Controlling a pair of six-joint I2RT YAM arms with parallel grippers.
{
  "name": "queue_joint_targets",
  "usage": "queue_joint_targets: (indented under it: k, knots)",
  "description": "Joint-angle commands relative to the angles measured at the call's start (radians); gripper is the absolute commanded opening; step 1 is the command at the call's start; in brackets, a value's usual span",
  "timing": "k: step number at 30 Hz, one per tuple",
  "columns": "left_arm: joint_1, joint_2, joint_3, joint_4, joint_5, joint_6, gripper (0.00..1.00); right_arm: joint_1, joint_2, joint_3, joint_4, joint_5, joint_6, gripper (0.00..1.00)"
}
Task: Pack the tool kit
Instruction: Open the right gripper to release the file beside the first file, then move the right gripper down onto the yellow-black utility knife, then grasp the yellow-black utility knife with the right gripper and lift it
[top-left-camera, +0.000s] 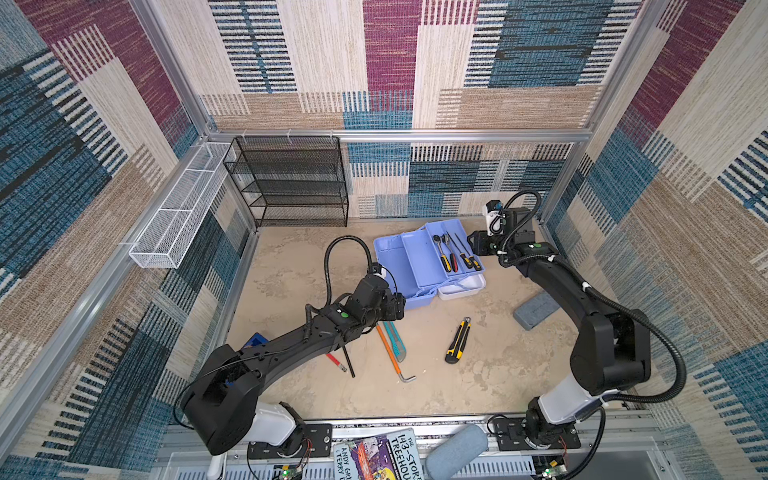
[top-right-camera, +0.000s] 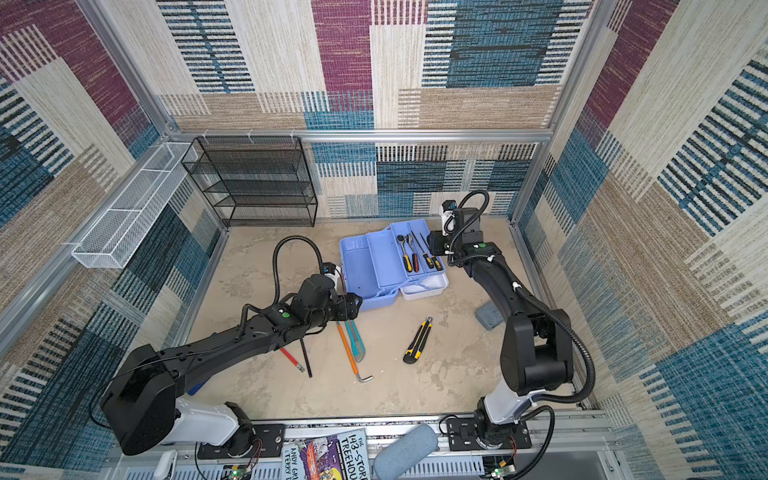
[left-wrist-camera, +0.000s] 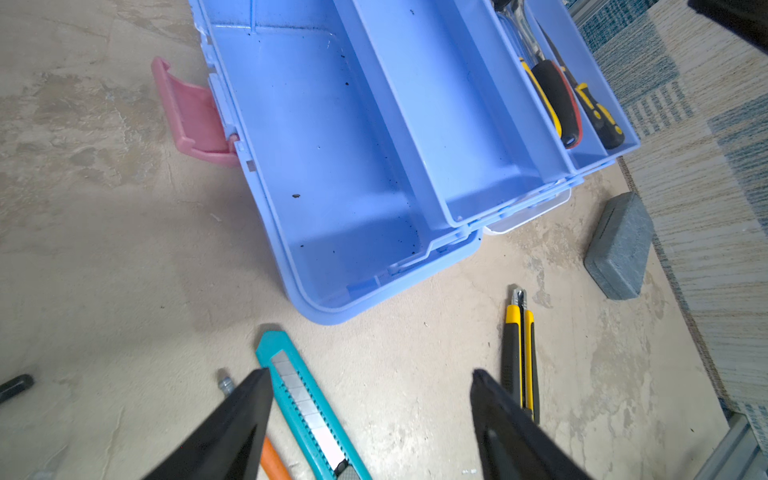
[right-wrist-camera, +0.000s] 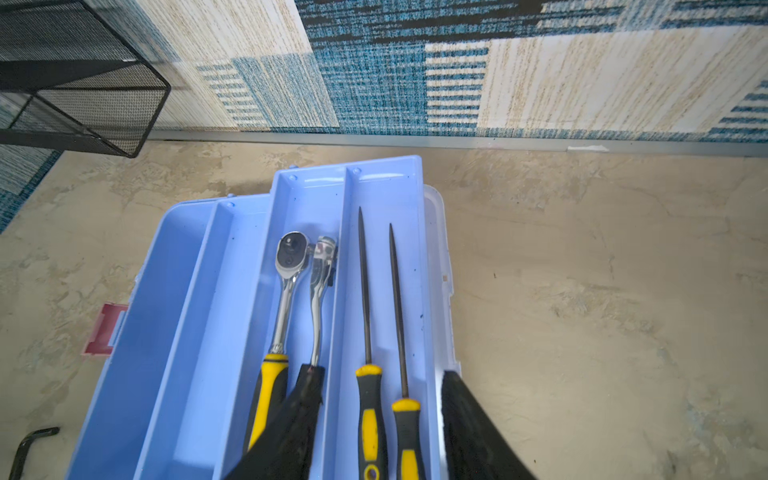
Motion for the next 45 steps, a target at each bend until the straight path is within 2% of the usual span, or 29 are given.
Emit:
queue_joint_targets:
  k: [1,5,12,15,17,25,38,45]
  knots:
    - [0.003,0.001,-0.004,0.004,-0.003,-0.017,0.78,0.001,-0.063,-0.068,0.036,0.031,0.061,0.59]
    - [0.004,-0.008,-0.020,0.018,-0.018,-0.017,0.78,0.001,-0.149,-0.187,0.037,0.083,0.131,0.63]
    - [0.013,-0.030,-0.049,0.028,-0.027,-0.018,0.78,0.016,-0.276,-0.385,0.093,0.074,0.290,0.64]
    - [0.020,-0.050,-0.081,0.048,-0.032,-0.023,0.78,0.054,-0.295,-0.431,0.077,0.122,0.326,0.66]
    - [0.025,-0.062,-0.098,0.058,-0.032,-0.026,0.79,0.086,-0.302,-0.444,0.049,0.170,0.354,0.72]
    - [0.043,-0.097,-0.151,0.069,-0.030,-0.032,0.80,0.186,-0.366,-0.560,0.034,0.237,0.525,0.73]
    - [0.070,-0.145,-0.221,0.078,-0.029,-0.026,0.81,0.368,-0.322,-0.647,-0.056,0.256,0.706,0.73]
    - [0.079,-0.165,-0.247,0.090,-0.026,-0.028,0.81,0.422,-0.253,-0.653,-0.082,0.253,0.733,0.69]
